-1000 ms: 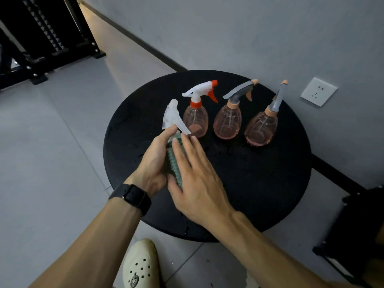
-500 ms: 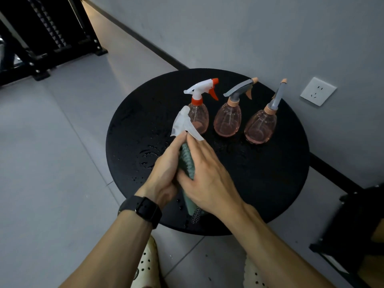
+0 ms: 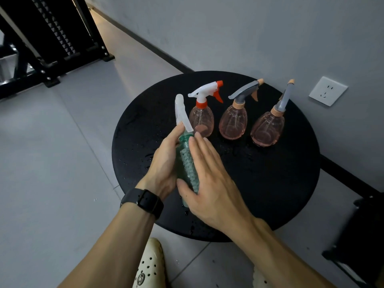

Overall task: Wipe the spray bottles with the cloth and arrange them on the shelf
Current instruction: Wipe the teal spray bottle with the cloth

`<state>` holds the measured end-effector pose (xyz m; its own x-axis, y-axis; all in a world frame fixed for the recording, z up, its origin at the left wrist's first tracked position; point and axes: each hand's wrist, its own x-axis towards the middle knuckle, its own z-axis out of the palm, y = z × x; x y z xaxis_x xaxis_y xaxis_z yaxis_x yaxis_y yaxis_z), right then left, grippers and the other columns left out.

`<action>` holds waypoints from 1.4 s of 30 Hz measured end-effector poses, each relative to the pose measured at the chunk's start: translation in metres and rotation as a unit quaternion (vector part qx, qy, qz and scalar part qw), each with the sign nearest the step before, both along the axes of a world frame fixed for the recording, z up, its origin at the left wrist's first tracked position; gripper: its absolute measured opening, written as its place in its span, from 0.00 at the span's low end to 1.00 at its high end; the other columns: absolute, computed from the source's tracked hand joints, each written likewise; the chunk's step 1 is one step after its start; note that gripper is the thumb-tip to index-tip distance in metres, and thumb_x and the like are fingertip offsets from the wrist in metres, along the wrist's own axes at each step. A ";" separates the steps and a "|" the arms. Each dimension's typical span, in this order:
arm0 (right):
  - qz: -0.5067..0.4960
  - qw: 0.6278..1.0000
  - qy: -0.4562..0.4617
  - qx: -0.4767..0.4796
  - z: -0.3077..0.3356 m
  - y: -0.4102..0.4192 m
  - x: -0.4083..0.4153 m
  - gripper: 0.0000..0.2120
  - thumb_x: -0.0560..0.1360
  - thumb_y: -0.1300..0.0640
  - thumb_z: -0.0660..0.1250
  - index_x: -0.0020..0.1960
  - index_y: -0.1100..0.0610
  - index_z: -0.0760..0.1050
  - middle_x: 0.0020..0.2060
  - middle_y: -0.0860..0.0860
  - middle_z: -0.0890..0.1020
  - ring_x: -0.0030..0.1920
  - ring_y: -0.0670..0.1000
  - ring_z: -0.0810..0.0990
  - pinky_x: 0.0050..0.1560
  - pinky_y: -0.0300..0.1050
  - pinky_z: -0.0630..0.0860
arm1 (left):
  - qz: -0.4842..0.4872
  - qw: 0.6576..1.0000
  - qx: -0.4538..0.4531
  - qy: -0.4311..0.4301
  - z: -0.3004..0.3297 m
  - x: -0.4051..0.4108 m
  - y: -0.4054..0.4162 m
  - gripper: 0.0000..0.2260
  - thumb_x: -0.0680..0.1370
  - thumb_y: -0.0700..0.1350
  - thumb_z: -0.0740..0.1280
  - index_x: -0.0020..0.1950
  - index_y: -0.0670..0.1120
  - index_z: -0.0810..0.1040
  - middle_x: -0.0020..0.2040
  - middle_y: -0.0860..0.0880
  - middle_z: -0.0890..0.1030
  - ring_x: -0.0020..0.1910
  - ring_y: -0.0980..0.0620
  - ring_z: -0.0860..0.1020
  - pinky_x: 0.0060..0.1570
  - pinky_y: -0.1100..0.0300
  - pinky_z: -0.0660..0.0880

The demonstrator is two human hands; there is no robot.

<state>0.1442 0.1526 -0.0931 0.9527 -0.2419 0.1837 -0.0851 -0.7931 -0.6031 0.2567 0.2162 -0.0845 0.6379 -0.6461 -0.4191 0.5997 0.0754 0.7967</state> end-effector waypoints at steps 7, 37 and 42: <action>0.011 0.995 0.044 0.092 0.019 -0.020 0.007 0.52 0.69 0.50 0.72 0.79 0.47 0.39 0.78 0.40 0.42 0.76 0.38 0.40 0.76 0.38 0.48 | -0.019 1.000 0.011 -0.021 0.004 -0.008 -0.005 0.33 0.71 0.62 0.71 0.66 0.39 0.77 0.61 0.38 0.76 0.57 0.41 0.76 0.70 0.40 0.66; -0.014 0.998 0.035 0.045 0.013 -0.022 0.007 0.29 0.83 0.51 0.53 0.79 0.51 0.44 0.78 0.43 0.43 0.76 0.38 0.37 0.70 0.28 0.35 | -0.067 0.998 0.007 -0.017 -0.003 -0.018 -0.008 0.25 0.80 0.64 0.55 0.61 0.48 0.82 0.55 0.45 0.84 0.55 0.48 0.82 0.61 0.50 0.75; -0.024 0.992 0.056 0.106 0.020 -0.035 0.014 0.27 0.84 0.51 0.51 0.79 0.49 0.44 0.78 0.40 0.42 0.75 0.36 0.36 0.70 0.29 0.36 | -0.093 0.994 0.033 -0.036 -0.001 -0.027 -0.013 0.22 0.81 0.62 0.56 0.63 0.51 0.81 0.57 0.47 0.84 0.56 0.49 0.82 0.56 0.51 0.77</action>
